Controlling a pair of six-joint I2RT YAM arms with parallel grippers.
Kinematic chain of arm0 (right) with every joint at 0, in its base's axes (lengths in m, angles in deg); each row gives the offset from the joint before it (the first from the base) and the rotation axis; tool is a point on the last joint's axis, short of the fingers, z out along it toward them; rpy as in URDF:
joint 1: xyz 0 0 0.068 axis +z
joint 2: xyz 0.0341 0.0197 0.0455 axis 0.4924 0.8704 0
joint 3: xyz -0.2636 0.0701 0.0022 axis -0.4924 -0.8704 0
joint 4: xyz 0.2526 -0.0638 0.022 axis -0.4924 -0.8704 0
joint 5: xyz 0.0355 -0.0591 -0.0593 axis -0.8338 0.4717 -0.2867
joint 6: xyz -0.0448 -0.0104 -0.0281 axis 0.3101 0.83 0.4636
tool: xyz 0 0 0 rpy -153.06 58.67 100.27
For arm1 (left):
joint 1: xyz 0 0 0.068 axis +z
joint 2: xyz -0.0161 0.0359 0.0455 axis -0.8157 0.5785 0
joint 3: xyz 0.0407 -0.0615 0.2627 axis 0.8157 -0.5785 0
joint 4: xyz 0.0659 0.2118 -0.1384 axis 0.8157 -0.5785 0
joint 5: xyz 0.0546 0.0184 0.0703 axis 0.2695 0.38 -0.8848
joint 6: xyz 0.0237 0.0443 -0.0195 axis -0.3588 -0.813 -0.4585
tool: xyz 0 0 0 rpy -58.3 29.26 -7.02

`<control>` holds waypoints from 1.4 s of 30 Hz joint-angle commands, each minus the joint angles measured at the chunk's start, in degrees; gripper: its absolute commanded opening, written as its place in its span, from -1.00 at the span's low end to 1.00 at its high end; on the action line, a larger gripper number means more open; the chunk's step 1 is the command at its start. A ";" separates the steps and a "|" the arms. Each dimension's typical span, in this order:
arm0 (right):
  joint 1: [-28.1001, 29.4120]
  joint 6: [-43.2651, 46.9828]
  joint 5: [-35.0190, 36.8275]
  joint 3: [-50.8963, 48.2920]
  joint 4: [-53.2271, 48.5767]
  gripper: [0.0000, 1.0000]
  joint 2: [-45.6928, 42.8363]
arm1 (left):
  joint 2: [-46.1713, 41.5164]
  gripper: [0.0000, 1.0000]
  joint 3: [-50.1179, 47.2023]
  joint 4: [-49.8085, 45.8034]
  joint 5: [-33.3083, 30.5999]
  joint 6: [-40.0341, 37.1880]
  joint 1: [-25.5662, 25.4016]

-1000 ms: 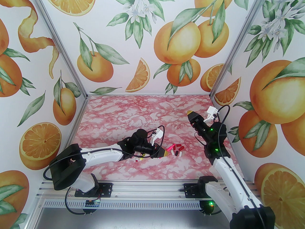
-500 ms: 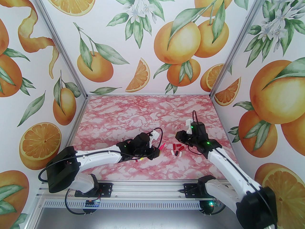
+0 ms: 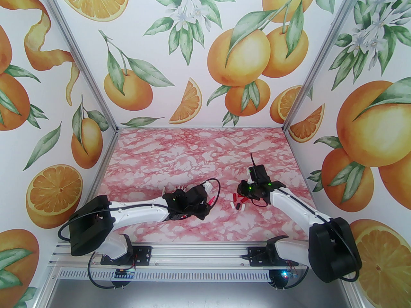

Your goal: Open the pen caps

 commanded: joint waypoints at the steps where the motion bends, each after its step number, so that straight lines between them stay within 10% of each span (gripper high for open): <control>1: 0.35 0.69 2.02 -0.82 2.01 -0.59 0.85 | 1.42 -1.00 2.19 -1.26 -1.13 -1.23 -0.60; 29: 0.97 1.12 -1.18 -1.37 -2.84 -0.08 -15.16 | 9.92 -1.00 6.87 -8.11 -9.54 -1.97 -1.33; 42: 0.97 -0.07 -5.60 -3.24 -3.98 0.70 -23.29 | 9.80 -0.39 7.36 -9.28 -10.25 -2.43 -1.32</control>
